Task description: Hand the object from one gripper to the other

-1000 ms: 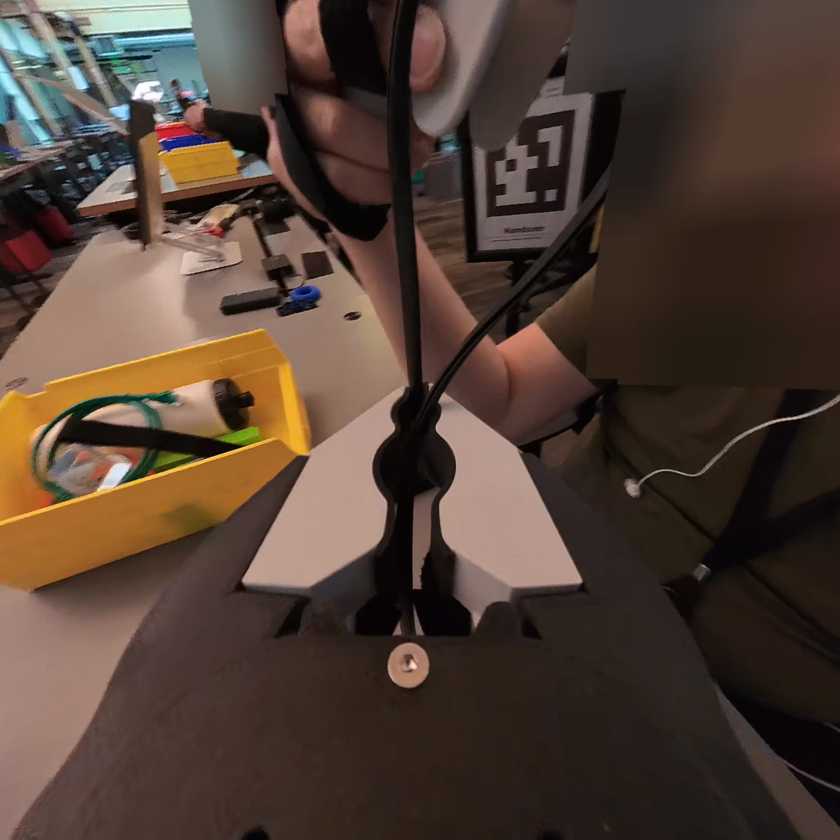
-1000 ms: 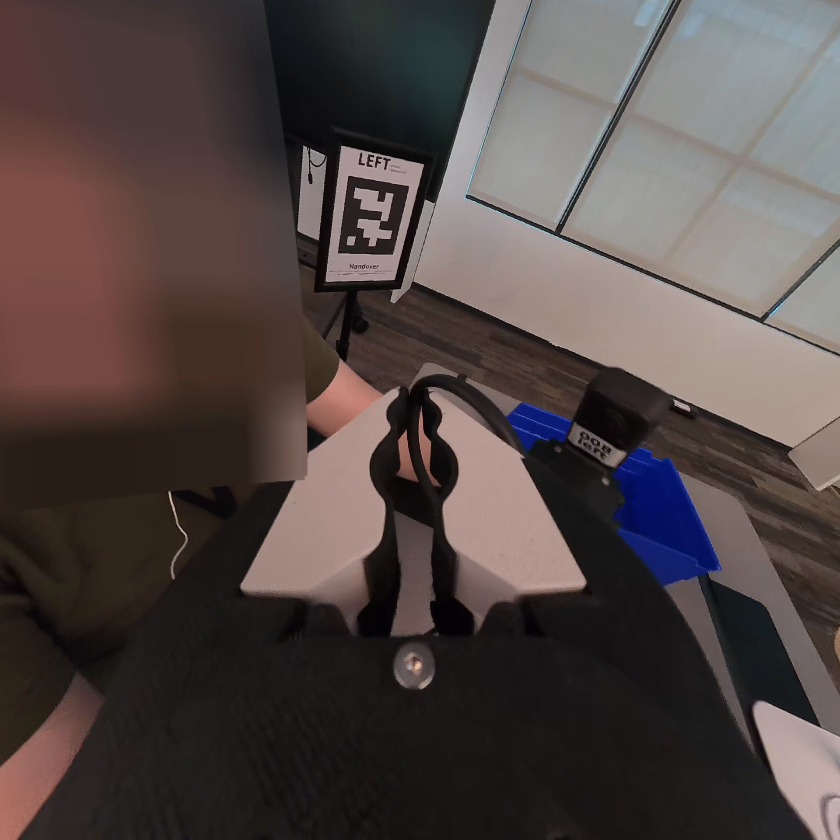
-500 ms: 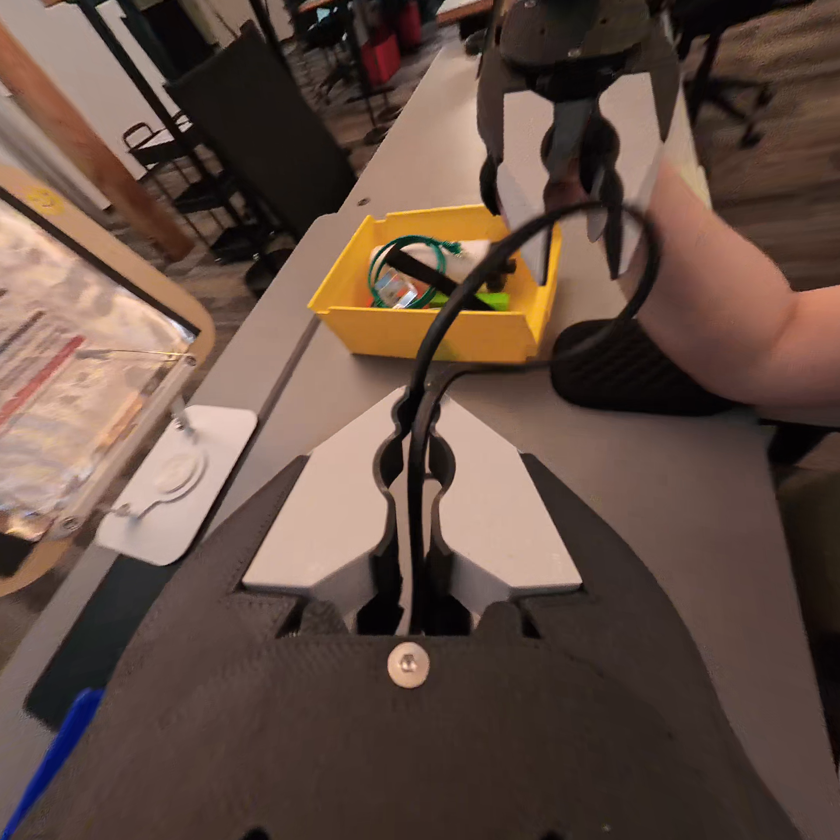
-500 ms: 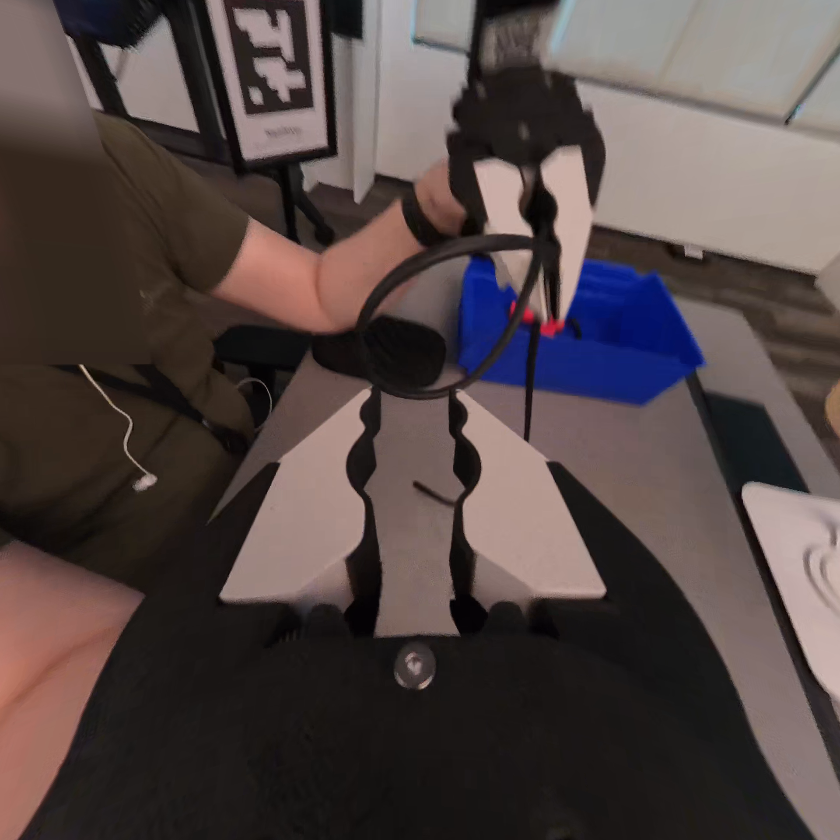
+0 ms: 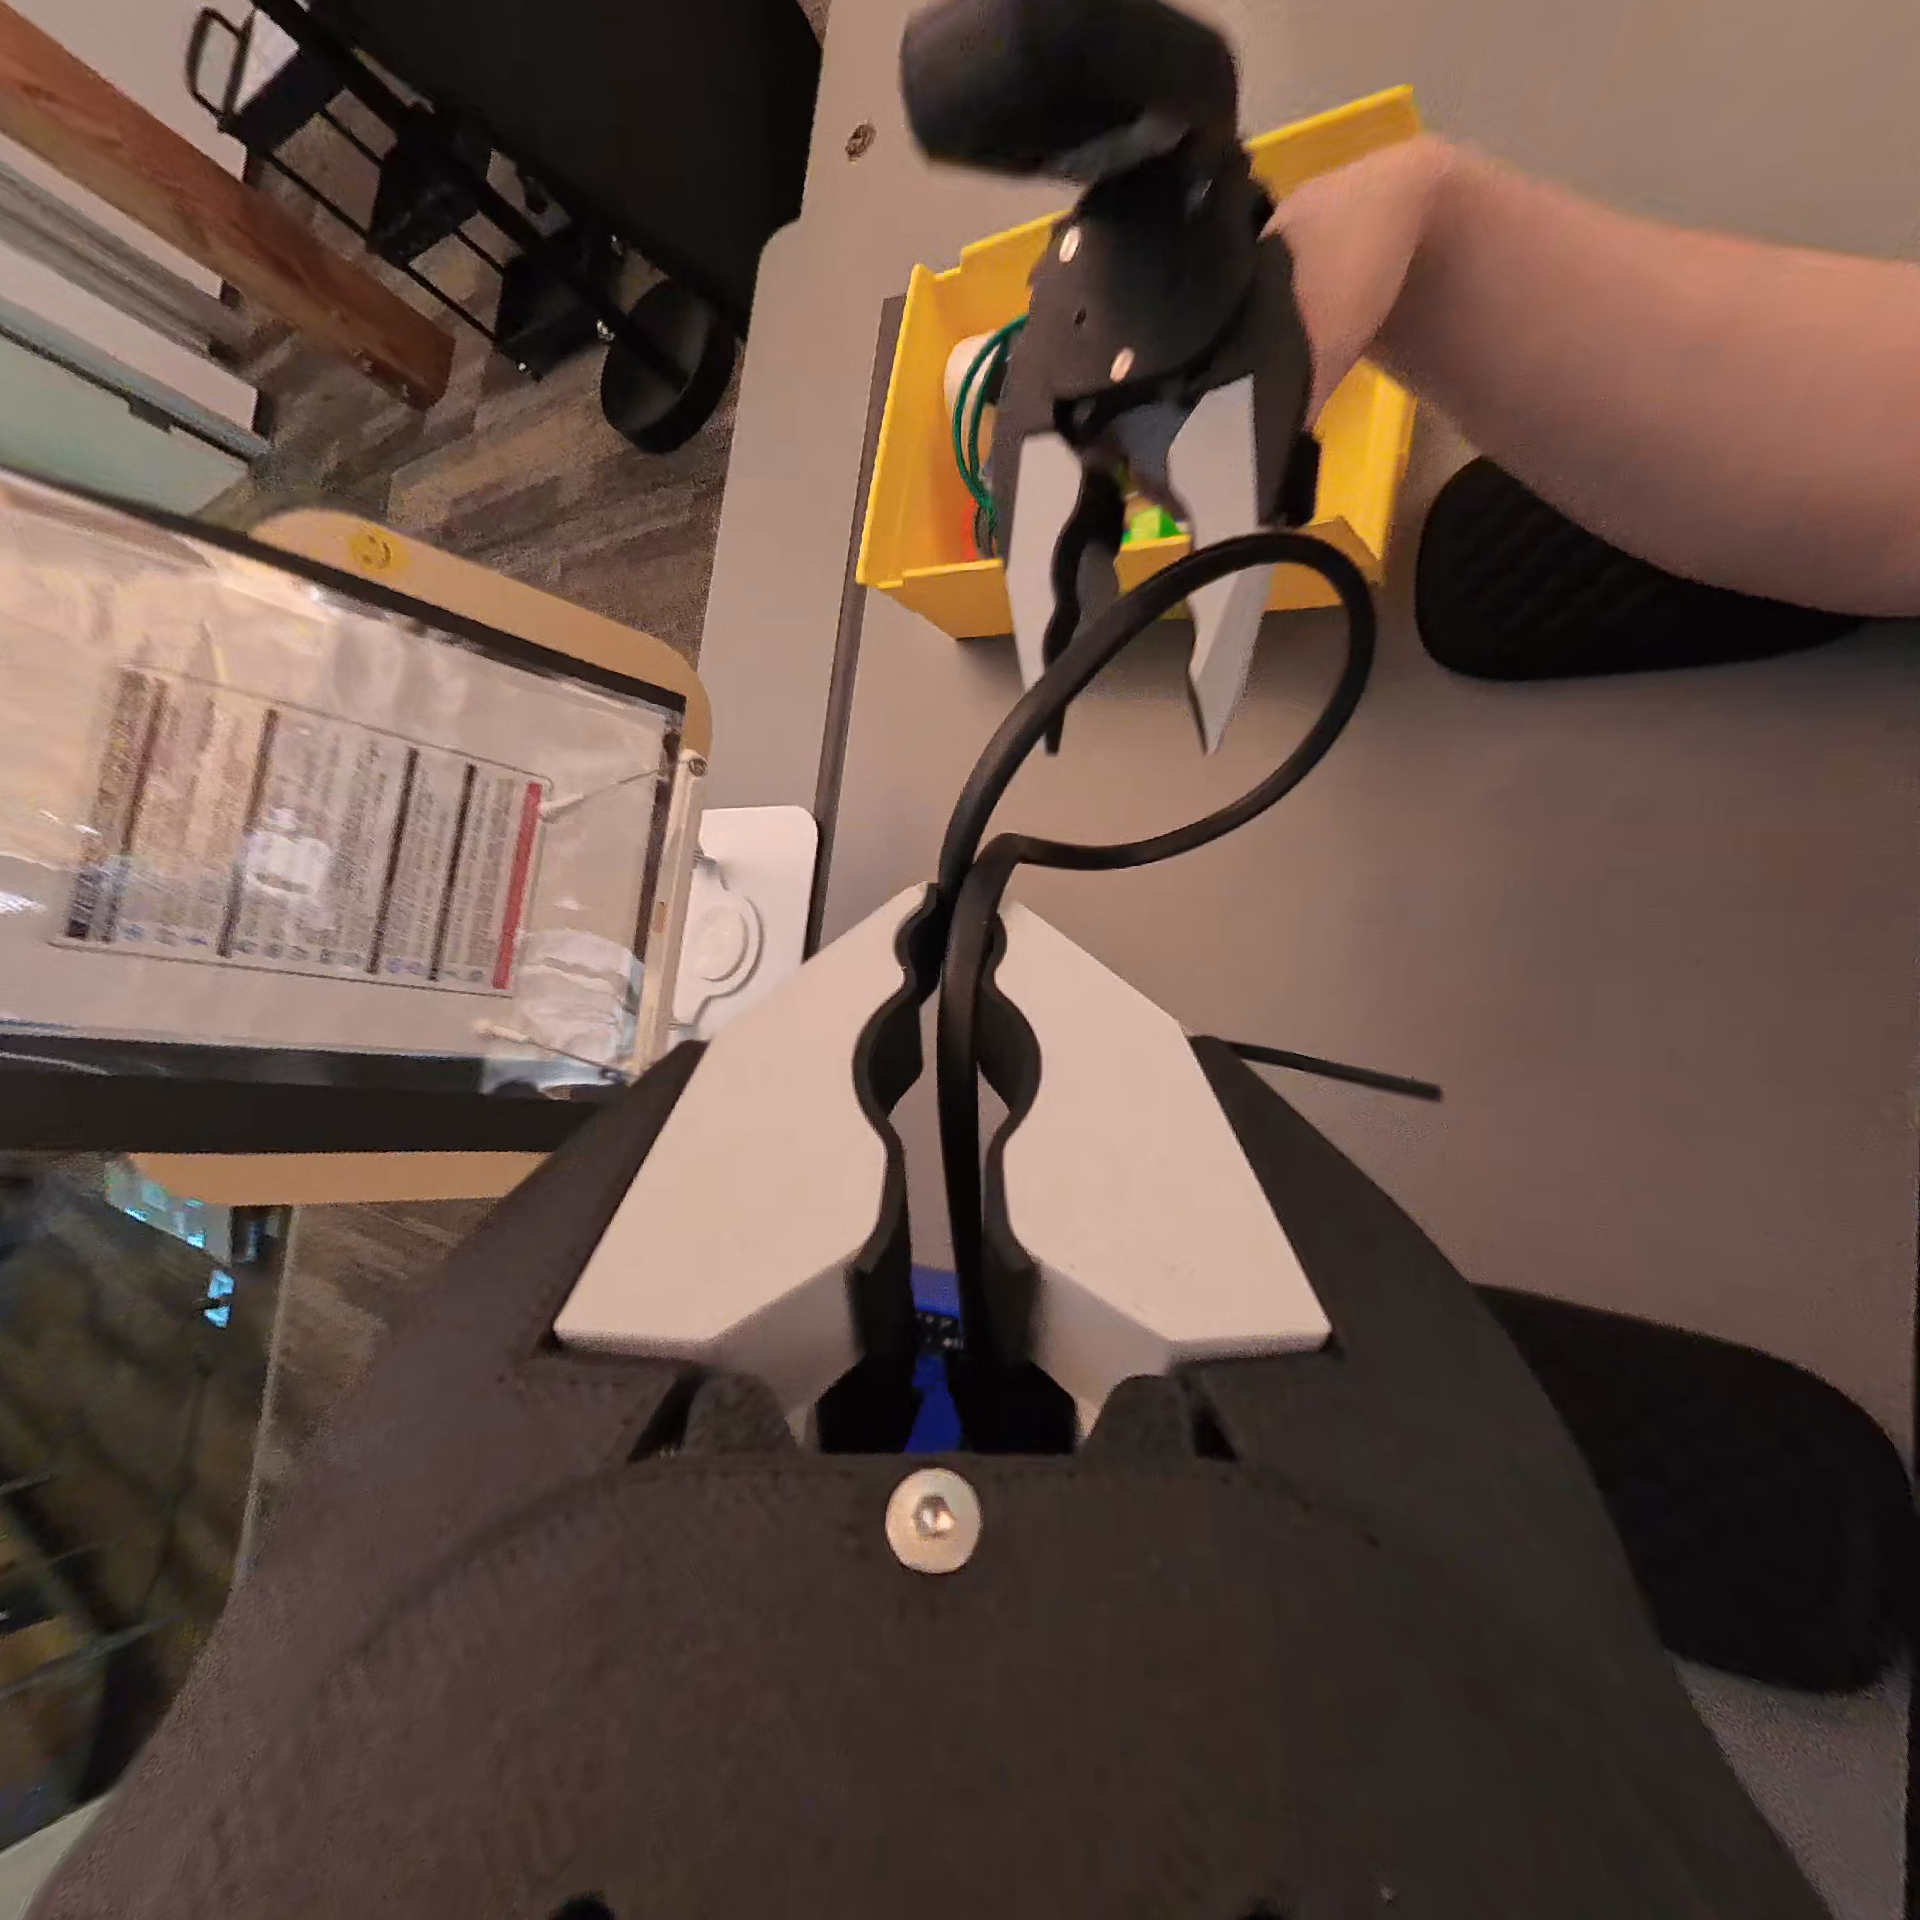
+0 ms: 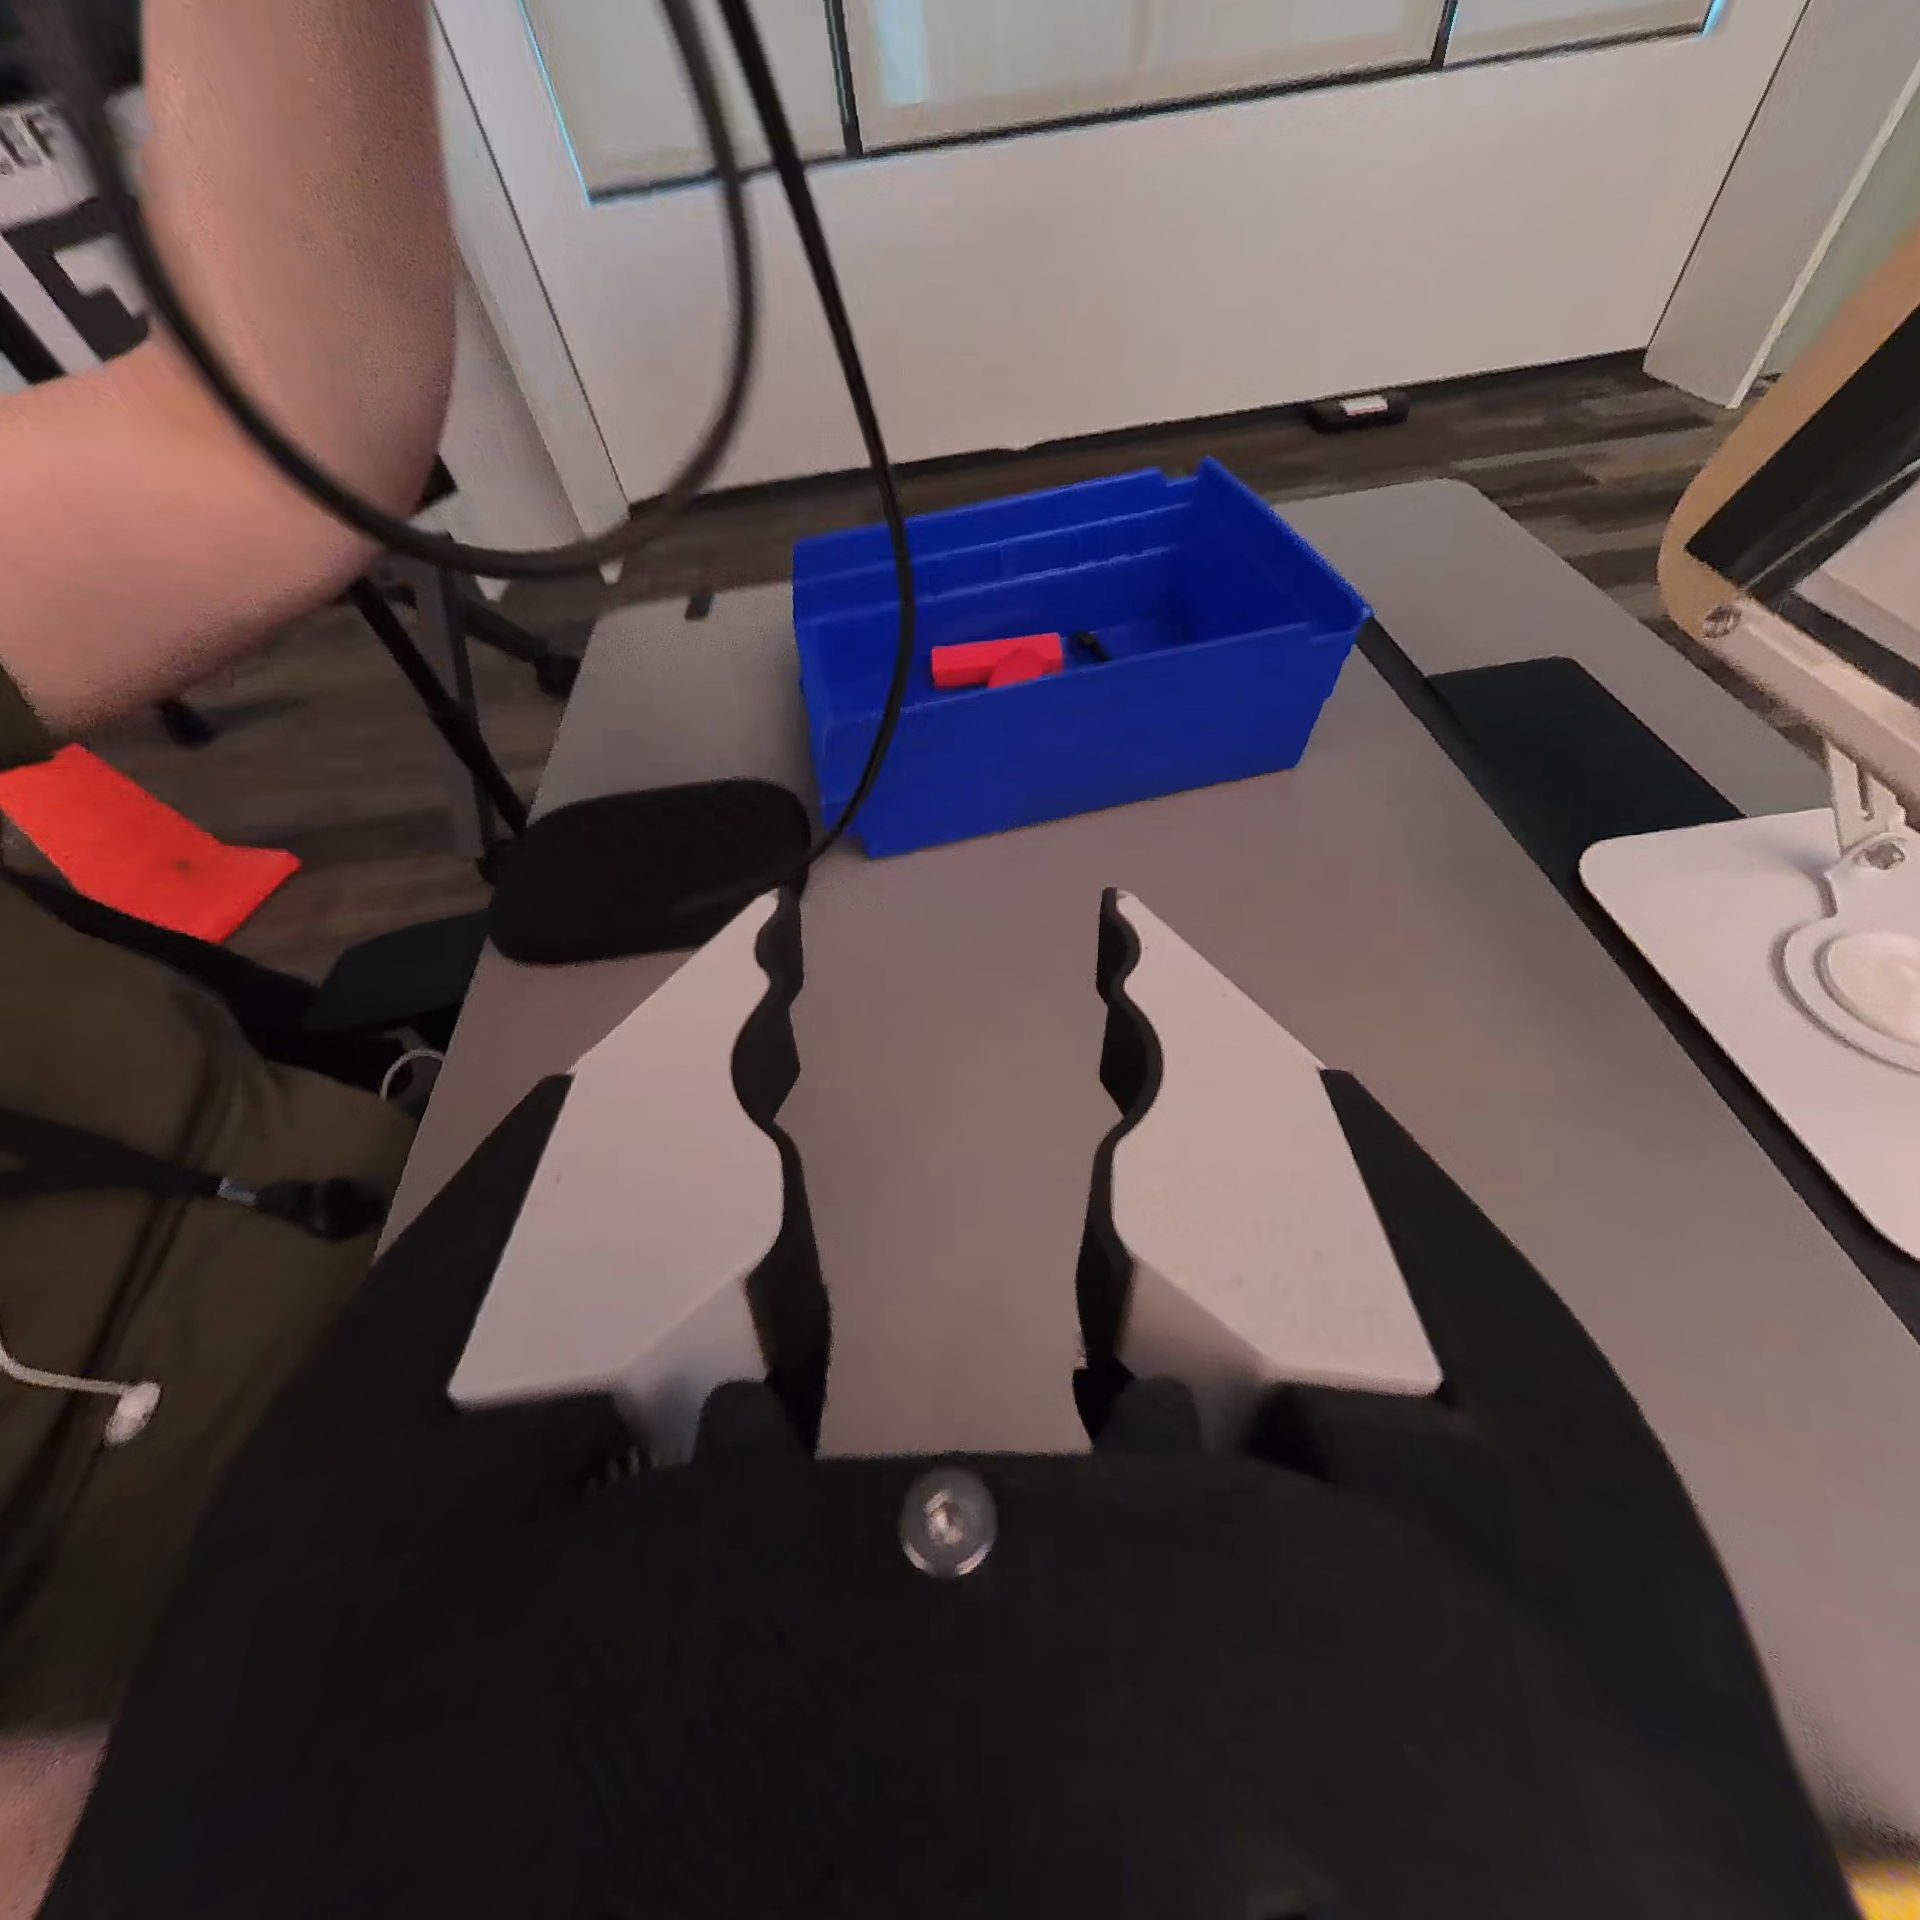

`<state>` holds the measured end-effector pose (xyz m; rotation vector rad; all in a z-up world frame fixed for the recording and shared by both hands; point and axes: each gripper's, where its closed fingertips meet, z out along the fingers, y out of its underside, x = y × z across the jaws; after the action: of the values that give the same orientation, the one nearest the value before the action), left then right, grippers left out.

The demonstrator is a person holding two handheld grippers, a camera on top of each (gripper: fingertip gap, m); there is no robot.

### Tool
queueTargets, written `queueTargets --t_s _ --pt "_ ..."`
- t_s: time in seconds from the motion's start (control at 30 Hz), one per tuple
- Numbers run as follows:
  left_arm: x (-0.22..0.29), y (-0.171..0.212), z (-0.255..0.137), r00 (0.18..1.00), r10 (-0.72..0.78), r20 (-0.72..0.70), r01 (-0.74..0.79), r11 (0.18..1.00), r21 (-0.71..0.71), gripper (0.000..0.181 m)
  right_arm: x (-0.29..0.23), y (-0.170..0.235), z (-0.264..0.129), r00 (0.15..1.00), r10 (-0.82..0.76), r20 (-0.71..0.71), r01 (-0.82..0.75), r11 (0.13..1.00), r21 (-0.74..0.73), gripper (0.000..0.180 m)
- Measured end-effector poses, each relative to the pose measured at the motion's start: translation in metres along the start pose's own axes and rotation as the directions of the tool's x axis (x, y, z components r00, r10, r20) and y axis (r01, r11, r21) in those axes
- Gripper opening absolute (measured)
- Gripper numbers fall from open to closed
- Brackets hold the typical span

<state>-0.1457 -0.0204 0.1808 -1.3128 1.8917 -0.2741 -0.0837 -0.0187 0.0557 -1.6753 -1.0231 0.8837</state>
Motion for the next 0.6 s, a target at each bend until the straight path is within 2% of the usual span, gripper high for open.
queueTargets --t_s 0.17,0.27,0.37,0.47,0.6 --pt "-0.007 -0.039 -0.036 0.999 0.048 0.006 -0.048 0.999 -0.018 0.001 -0.016 -0.024 0.033 0.993 0.01 0.121 -0.022 0.995 0.097 0.058" --pt "-0.01 -0.052 -0.05 0.998 0.063 0.018 -0.062 0.997 -0.038 0.001 -0.037 -0.024 0.046 0.976 0.004 0.22 -0.019 0.997 0.069 0.061" --pt "-0.007 -0.054 -0.056 0.994 0.108 0.022 -0.106 0.99 -0.091 0.001 -0.049 -0.029 0.045 0.968 -0.035 0.25 0.014 0.997 0.082 0.062" --pt "0.006 -0.046 -0.055 0.984 0.177 -0.014 -0.177 0.967 -0.184 0.001 -0.062 -0.046 0.026 0.946 -0.044 0.323 -0.016 0.983 0.182 0.066" --pt "0.033 -0.037 -0.048 0.949 0.302 -0.092 -0.316 0.91 -0.268 0.002 -0.083 -0.073 -0.007 0.857 0.007 0.515 -0.2 0.926 0.32 0.107"
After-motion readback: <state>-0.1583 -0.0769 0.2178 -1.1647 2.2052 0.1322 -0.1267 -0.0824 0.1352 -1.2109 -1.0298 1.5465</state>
